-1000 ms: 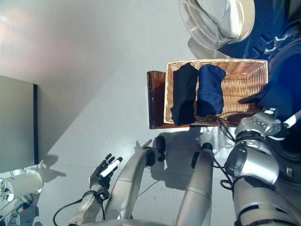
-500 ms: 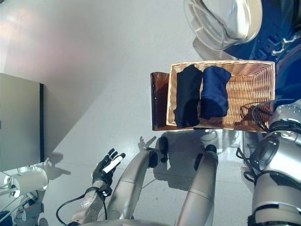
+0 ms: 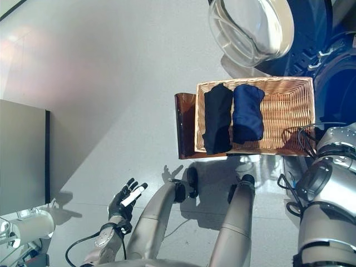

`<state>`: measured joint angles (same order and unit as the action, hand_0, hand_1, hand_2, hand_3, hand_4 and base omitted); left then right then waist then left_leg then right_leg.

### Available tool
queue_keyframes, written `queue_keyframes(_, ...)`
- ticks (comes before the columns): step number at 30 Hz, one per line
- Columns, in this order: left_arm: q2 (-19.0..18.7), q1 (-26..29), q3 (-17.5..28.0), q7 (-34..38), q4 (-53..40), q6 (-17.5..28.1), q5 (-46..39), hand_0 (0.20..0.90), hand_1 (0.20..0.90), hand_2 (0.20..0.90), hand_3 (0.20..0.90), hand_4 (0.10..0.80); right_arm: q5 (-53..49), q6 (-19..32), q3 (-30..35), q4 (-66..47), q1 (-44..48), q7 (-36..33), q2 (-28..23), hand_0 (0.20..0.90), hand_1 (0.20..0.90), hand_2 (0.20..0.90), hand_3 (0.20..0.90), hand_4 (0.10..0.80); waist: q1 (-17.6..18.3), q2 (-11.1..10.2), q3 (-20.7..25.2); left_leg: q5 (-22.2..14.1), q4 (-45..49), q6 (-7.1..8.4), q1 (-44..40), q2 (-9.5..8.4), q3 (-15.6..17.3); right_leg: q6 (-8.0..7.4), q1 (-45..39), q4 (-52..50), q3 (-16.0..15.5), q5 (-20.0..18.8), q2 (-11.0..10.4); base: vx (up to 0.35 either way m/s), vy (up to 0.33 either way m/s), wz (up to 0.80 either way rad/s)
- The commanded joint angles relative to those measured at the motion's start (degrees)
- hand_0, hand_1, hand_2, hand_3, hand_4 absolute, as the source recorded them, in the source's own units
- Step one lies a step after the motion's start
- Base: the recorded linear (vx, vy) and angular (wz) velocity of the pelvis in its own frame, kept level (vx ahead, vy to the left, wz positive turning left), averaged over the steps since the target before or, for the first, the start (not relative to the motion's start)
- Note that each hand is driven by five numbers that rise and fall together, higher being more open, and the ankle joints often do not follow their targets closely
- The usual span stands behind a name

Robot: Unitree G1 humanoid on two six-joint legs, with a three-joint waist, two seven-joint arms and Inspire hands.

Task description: Pick up the clothes and place them into the washing machine

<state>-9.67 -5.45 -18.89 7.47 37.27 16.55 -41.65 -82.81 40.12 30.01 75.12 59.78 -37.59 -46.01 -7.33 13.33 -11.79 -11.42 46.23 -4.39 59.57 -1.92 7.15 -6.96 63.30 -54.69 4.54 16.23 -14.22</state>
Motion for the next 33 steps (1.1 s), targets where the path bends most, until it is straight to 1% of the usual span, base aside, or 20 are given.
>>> queue_keyframes(1,-2.9,-0.48,1.24,1.06,3.32,2.04,-1.46,0.9,0.9,0.9,0.9,0.8,1.95,5.48,-2.49,-2.48,0.28,1.83,-3.26,0.9,0.9,0.9,0.9,0.8,-0.57,0.51,3.26,-4.51,2.1,6.25,-2.98,1.72,-3.49,1.11,-1.85,3.58,1.88,-4.44,0.57,0.0,0.0,0.0)
queue_keyframes(6,-2.69,-0.51,1.73,1.13,3.55,1.86,-2.01,0.9,0.9,0.9,0.9,0.8,0.82,5.23,-2.28,-3.97,0.24,2.77,-1.51,0.9,0.9,0.9,0.9,0.8,-0.72,0.4,3.18,-4.42,2.15,6.01,-2.79,1.57,-3.49,1.07,-1.98,3.74,1.84,-4.72,0.6,0.0,0.0,0.0)
queue_keyframes(10,-2.77,-0.27,1.66,1.03,3.43,1.8,-2.77,0.9,0.9,0.9,0.9,0.8,-1.07,5.64,-1.88,-4.9,-0.26,4.41,1.35,0.9,0.9,0.9,0.9,0.8,-0.78,0.12,2.96,-4.38,1.94,5.9,-3.22,1.36,-3.32,0.95,-2.86,4.36,1.93,-5.08,0.45,0.0,0.0,0.0)
queue_keyframes(13,-2.84,0.19,1.62,0.76,3.08,1.89,-3.25,0.9,0.9,0.9,0.9,0.8,-0.91,3.46,-3.07,-4.56,-0.55,5.53,3.68,0.9,0.9,0.9,0.9,0.8,-1.04,-0.09,2.67,-4.43,1.66,5.8,-4.12,1.39,-3.01,0.84,-3.93,5.0,1.87,-5.5,0.27,-0.04,0.007,-0.01)
queue_keyframes(14,-2.89,0.51,1.95,0.7,3.5,1.8,-3.27,0.9,0.9,0.9,0.9,0.8,-0.24,1.85,-4.23,-4.44,-0.79,6.17,4.72,0.9,0.9,0.9,0.9,0.8,-1.0,-0.35,2.16,-2.87,1.04,5.56,-4.04,1.42,-2.62,1.0,-4.05,6.16,1.55,-7.41,0.12,-0.032,0.016,-0.04)
queue_keyframes(15,-2.59,1.0,2.38,0.72,3.97,1.98,-3.41,0.9,0.9,0.9,0.9,0.8,0.46,0.24,-5.73,-5.54,-1.3,7.51,7.55,0.9,0.9,0.9,0.9,0.8,-0.91,-0.62,2.07,-3.55,0.18,5.63,-5.46,1.62,-2.68,0.62,-5.54,7.03,1.64,-7.06,0.34,-0.028,0.012,-0.05)
queue_keyframes(16,-2.67,1.47,2.64,0.8,4.22,2.1,-3.27,0.9,0.9,0.9,0.9,0.8,0.64,-0.43,-6.35,-6.03,-1.73,8.68,8.91,0.9,0.9,0.9,0.9,0.8,-0.78,-0.83,1.69,-3.44,-0.19,5.62,-6.01,1.67,-2.57,0.55,-6.18,7.63,1.56,-7.47,0.35,-0.022,0.007,-0.04)
queue_keyframes(17,-2.46,1.83,2.67,0.69,4.38,2.04,-2.98,0.9,0.9,0.9,0.9,0.8,0.13,-1.12,-6.45,-6.79,-2.61,10.03,10.79,0.9,0.9,0.9,0.9,0.8,-0.63,-0.93,0.99,-2.2,-0.83,5.45,-6.0,1.7,-2.2,0.73,-6.36,8.73,1.26,-8.94,0.3,-0.11,0.005,-0.1)
queue_keyframes(20,-2.58,2.61,4.06,-0.15,4.86,2.05,-3.27,0.9,0.9,0.9,0.9,0.8,-1.12,-4.06,-7.67,-7.55,-6.14,15.31,17.02,0.9,0.9,0.9,0.9,0.8,-0.34,-1.98,-0.02,-1.46,-3.22,5.4,-8.76,1.73,-2.13,0.6,-9.38,12.19,0.58,-10.24,0.63,-0.036,-0.001,-0.15)
queue_keyframes(22,-2.79,2.95,5.14,-1.03,5.18,2.17,-3.28,0.9,0.9,0.9,0.9,0.8,1.28,-7.15,-9.19,-5.73,-8.11,16.82,18.31,0.9,0.9,0.9,0.9,0.8,-0.16,-2.95,-0.39,-0.6,-5.05,5.43,-10.49,1.8,-2.09,0.5,-11.78,15.16,-0.12,-11.52,0.58,-0.001,-0.035,-0.13)
queue_keyframes(27,-3.61,3.11,7.47,-2.79,6.74,2.48,-2.0,0.9,0.9,0.9,0.9,0.8,10.83,-13.94,-14.52,-2.77,-12.4,19.22,19.45,0.9,0.9,0.9,0.9,0.8,-0.15,-4.93,-0.76,1.45,-10.74,5.92,-15.7,1.73,-2.8,0.1,-17.55,22.2,-1.68,-14.62,0.36,0.026,-0.052,-0.05)
queue_keyframes(28,-3.59,3.04,7.51,-2.82,6.74,2.49,-1.98,0.9,0.9,0.9,0.9,0.8,10.95,-14.0,-14.54,-2.8,-12.43,19.15,19.49,0.9,0.9,0.9,0.9,0.8,-0.06,-4.9,-0.84,1.6,-11.03,5.93,-15.99,1.7,-2.83,0.11,-17.86,22.48,-1.75,-14.76,0.34,0.035,-0.04,0.01)
queue_keyframes(31,-3.95,2.93,9.1,-3.53,8.58,2.5,-0.55,0.9,0.9,0.9,0.9,0.8,17.16,-16.56,-17.32,-2.43,-15.97,19.97,20.03,0.9,0.9,0.9,0.9,0.8,0.32,-6.31,-0.99,3.04,-14.68,6.44,-19.58,1.72,-3.21,0.0,-21.82,26.93,-2.84,-16.44,0.33,0.074,-0.07,0.05)
queue_keyframes(32,-4.11,3.12,10.16,-3.69,10.12,2.63,0.68,0.9,0.9,0.9,0.9,0.8,22.31,-17.46,-19.4,-2.38,-18.09,19.75,20.14,0.9,0.9,0.9,0.9,0.8,0.55,-7.28,-0.69,4.17,-17.19,6.89,-21.71,1.93,-3.48,-0.11,-24.24,29.75,-3.45,-17.6,0.39,0.116,-0.095,0.04)
queue_keyframes(33,-4.08,3.17,10.56,-3.66,10.91,2.92,1.14,0.9,0.9,0.9,0.9,0.8,23.28,-17.39,-19.75,-2.98,-19.32,19.94,20.65,0.9,0.9,0.9,0.9,0.8,0.82,-7.79,-0.66,4.7,-18.58,7.07,-23.1,1.92,-3.73,-0.18,-25.78,31.34,-3.82,-18.1,0.49,0.126,-0.096,0.08)
